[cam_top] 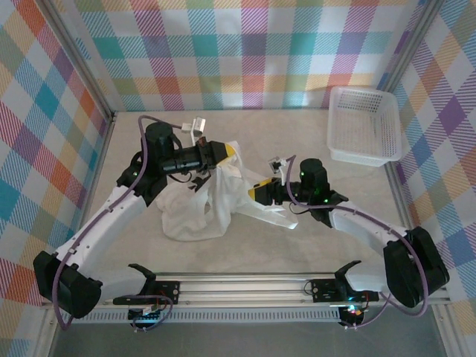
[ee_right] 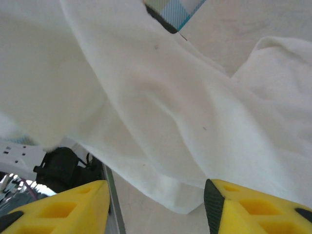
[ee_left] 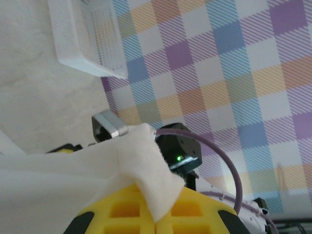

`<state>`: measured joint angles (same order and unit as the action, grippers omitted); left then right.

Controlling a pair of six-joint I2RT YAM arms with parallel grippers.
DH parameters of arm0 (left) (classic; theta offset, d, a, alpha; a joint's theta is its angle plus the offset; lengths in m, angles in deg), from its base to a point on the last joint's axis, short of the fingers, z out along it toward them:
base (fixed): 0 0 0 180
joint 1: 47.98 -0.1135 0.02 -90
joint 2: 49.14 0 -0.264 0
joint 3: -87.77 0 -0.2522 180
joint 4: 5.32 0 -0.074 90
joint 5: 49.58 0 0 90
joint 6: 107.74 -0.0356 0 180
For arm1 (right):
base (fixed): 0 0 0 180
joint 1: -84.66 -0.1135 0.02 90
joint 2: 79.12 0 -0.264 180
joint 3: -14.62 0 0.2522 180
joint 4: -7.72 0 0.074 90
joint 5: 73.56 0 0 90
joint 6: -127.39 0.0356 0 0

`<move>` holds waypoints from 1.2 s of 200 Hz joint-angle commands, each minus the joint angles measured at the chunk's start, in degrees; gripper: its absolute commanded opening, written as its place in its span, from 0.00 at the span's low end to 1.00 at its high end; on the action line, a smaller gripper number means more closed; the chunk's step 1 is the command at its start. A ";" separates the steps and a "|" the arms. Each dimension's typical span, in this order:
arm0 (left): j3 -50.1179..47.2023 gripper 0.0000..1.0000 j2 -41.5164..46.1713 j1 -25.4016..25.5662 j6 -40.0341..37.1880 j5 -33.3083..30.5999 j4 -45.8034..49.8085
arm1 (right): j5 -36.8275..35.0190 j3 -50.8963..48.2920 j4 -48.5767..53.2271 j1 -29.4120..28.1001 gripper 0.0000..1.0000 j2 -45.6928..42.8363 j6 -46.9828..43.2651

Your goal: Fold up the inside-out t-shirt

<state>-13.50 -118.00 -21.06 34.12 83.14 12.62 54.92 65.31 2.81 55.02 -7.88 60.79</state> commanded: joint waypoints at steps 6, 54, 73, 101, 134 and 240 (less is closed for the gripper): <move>-4.35 0.00 -0.38 0.24 0.14 4.21 -1.68 | -7.83 2.67 4.47 -0.40 0.58 -7.23 -5.36; -5.20 0.00 -2.86 0.24 -3.15 3.67 -0.60 | -18.97 9.05 14.63 -7.05 0.51 -11.56 7.65; -5.46 0.00 -3.60 0.25 -3.04 4.41 -1.95 | -23.63 13.62 23.17 -10.80 0.51 -9.24 6.39; -5.59 0.00 -3.77 0.24 -3.20 5.78 -2.69 | -27.20 14.58 24.58 -11.57 0.62 -5.90 -3.27; -5.38 0.00 -3.02 0.28 -4.94 7.61 -1.55 | -25.81 17.20 21.89 -11.57 0.67 -0.73 -11.93; 5.93 0.25 -11.86 -7.45 -26.77 -4.83 22.99 | -10.94 12.56 9.16 -10.85 0.00 -9.60 7.65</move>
<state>-9.39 -126.18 -25.83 14.71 82.22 31.20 43.95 78.99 16.97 43.67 -11.99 59.57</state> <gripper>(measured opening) 0.158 0.058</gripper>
